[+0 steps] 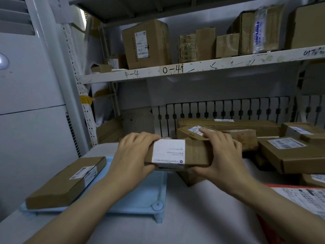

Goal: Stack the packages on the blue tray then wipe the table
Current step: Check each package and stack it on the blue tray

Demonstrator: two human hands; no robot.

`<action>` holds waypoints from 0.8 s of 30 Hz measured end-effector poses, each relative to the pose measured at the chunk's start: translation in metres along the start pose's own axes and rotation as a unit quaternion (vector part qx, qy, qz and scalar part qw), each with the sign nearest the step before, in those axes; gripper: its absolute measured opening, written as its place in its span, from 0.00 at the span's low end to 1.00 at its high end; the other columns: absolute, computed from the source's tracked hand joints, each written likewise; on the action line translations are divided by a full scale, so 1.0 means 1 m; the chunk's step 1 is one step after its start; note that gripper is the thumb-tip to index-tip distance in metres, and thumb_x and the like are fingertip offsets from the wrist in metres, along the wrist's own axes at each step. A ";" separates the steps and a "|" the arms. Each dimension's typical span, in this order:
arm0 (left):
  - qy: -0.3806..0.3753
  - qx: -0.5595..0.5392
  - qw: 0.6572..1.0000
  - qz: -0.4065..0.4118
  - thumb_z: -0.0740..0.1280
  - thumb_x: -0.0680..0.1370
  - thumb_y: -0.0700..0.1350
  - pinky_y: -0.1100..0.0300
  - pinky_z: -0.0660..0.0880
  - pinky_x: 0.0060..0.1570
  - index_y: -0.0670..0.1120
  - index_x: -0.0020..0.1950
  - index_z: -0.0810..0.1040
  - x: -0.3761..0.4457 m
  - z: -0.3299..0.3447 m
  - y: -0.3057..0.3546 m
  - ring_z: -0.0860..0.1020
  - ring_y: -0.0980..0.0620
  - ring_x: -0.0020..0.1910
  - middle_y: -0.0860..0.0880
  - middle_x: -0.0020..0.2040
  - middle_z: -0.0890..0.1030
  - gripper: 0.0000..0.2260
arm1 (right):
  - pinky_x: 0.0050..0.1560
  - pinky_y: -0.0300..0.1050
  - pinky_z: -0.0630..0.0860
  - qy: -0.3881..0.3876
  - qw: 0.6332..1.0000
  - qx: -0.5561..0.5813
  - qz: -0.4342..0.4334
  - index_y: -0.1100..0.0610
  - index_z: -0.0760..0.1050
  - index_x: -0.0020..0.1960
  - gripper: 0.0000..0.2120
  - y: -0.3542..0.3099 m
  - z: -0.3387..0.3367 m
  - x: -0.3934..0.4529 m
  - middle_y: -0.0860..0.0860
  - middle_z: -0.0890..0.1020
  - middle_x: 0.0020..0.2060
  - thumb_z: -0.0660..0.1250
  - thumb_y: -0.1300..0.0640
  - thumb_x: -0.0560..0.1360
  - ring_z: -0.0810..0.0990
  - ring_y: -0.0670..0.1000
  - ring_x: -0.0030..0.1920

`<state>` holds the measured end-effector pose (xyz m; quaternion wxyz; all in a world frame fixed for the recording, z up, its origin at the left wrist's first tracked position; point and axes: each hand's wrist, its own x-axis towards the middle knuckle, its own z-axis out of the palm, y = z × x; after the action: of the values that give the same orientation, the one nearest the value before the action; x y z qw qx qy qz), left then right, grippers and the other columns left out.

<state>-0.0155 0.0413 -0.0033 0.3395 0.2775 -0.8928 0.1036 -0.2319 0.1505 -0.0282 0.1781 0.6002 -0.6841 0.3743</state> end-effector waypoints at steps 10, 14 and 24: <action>0.003 -0.005 0.999 -0.048 0.77 0.68 0.50 0.50 0.63 0.71 0.52 0.65 0.72 -0.008 0.004 -0.011 0.70 0.52 0.63 0.54 0.61 0.76 0.27 | 0.53 0.51 0.73 0.019 0.993 0.119 -0.014 0.47 0.71 0.60 0.32 -0.001 0.003 0.001 0.39 0.71 0.51 0.71 0.38 0.59 0.69 0.47 0.54; -0.007 0.023 1.000 -0.007 0.77 0.66 0.51 0.53 0.56 0.74 0.52 0.70 0.70 -0.005 0.005 0.001 0.69 0.52 0.65 0.55 0.64 0.74 0.35 | 0.53 0.55 0.75 0.017 0.994 0.101 -0.048 0.50 0.72 0.61 0.31 -0.007 0.006 0.000 0.42 0.73 0.53 0.77 0.48 0.60 0.68 0.49 0.55; -0.002 -0.091 0.994 -0.053 0.79 0.65 0.45 0.58 0.68 0.55 0.57 0.63 0.71 -0.004 0.001 -0.001 0.71 0.55 0.56 0.58 0.56 0.75 0.30 | 0.62 0.50 0.66 0.030 0.993 0.104 -0.043 0.49 0.60 0.76 0.49 -0.012 0.002 0.004 0.48 0.71 0.65 0.78 0.44 0.60 0.67 0.50 0.64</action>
<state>-0.0126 0.0418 -0.0069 0.3660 0.2924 -0.8835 0.0036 -0.2213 0.1464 -0.0232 0.1515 0.6324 -0.6096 0.4533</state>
